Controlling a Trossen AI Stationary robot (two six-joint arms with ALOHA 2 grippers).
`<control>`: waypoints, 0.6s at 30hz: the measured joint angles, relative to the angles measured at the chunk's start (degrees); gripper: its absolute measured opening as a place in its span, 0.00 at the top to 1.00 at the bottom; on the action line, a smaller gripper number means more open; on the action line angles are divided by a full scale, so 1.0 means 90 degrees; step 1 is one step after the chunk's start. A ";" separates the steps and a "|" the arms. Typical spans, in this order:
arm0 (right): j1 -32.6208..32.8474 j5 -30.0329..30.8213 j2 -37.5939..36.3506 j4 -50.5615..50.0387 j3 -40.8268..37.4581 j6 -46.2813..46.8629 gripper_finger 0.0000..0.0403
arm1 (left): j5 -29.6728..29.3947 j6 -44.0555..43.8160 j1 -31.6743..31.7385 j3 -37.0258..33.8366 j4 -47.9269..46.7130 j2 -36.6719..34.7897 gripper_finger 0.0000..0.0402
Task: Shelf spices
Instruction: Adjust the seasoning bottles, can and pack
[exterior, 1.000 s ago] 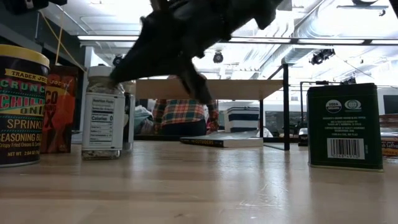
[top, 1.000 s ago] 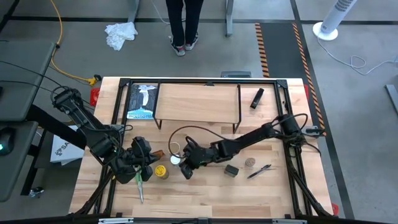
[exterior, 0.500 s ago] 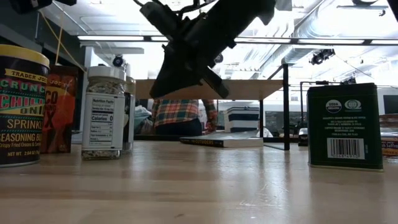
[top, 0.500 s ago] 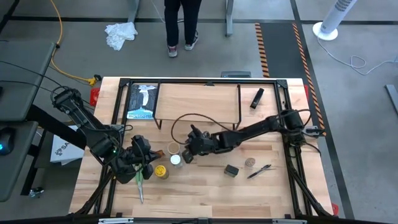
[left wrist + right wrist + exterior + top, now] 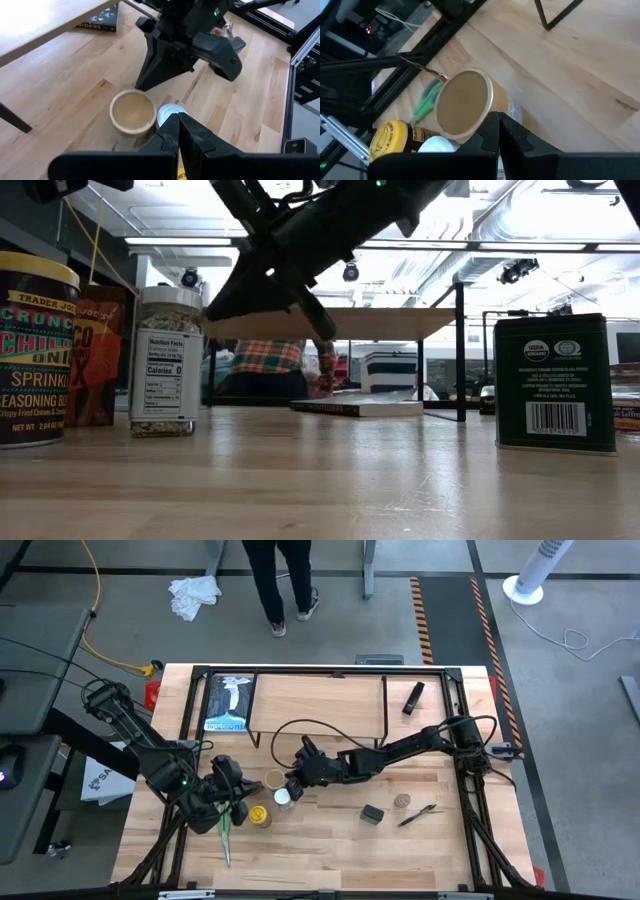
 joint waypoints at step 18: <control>0.0315 -0.0520 -0.1512 -0.3904 0.0002 -0.0986 1.00 | -0.0140 0.0000 0.0004 0.0002 0.0004 0.0000 1.00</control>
